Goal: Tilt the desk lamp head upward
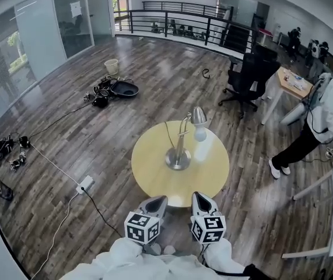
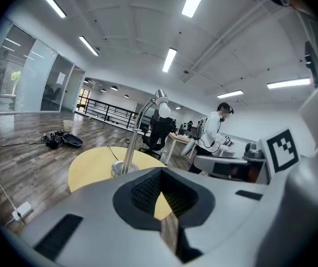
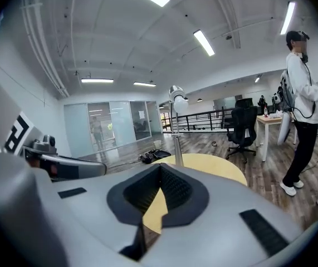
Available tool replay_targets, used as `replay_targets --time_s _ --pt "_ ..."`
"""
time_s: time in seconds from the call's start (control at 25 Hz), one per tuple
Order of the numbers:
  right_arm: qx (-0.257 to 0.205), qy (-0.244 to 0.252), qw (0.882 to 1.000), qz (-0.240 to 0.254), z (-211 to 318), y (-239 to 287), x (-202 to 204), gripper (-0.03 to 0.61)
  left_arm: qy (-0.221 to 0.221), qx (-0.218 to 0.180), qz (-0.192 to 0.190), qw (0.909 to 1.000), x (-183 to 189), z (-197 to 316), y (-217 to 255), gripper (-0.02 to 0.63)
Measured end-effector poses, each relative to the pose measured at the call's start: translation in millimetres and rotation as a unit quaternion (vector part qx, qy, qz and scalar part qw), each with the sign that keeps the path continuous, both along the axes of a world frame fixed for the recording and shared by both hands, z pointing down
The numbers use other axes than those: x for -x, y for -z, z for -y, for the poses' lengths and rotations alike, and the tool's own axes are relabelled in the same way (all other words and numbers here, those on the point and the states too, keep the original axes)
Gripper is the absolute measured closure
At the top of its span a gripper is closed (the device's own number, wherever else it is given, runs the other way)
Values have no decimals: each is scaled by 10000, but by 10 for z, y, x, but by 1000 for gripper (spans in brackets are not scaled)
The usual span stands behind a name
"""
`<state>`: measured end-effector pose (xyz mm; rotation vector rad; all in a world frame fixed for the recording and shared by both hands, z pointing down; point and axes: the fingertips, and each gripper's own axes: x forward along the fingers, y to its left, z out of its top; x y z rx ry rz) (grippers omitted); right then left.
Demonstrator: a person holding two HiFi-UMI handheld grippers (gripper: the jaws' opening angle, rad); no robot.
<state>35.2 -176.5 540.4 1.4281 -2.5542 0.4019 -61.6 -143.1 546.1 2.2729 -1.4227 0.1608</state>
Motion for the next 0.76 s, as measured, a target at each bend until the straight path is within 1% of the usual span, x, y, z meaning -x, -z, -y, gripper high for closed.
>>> replay_targets --time_s 0.28,0.76 --pt "-4 17 10000 -33 38 8 59 566 -12 -65 -22 10000 21 59 15 612" --pt "65 -52 9999 -61 38 -87 88 566 16 19 -84 10000 110 88 -72 612"
